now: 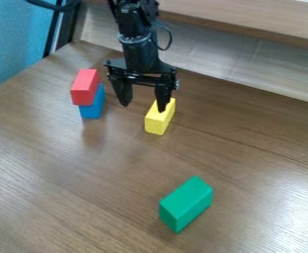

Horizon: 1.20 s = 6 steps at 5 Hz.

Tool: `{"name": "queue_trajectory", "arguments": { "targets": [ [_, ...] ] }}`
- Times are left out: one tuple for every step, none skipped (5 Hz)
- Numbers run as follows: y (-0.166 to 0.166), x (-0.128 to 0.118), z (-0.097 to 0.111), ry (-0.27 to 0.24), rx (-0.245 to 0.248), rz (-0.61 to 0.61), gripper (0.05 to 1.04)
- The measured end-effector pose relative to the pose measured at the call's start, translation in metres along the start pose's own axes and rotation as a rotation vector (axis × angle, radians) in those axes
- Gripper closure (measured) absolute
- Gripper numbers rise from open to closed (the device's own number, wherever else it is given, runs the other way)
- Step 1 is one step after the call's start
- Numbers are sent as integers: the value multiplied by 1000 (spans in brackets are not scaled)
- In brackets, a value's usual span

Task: Move the yellow block on the lower left side of the table

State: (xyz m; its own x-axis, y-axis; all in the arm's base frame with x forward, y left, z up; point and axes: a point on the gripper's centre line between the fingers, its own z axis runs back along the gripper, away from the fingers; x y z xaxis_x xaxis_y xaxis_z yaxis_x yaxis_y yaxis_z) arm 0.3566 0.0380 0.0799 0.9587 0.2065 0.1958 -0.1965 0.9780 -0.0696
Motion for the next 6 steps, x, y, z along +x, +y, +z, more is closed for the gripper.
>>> {"name": "queue_trajectory", "arguments": {
  "targets": [
    [0, 10, -19, 18, -1, 37, 83],
    [-1, 19, -29, 19, -4, 67, 83],
    [-1, 27, -45, 27, -7, 94, 113],
    [1, 26, -51, 33, 6, 126, 385],
    [2, 19, -52, 50, 12, 144, 488],
    [4, -11, -45, 117, 16, 130, 488]
  ]
}}
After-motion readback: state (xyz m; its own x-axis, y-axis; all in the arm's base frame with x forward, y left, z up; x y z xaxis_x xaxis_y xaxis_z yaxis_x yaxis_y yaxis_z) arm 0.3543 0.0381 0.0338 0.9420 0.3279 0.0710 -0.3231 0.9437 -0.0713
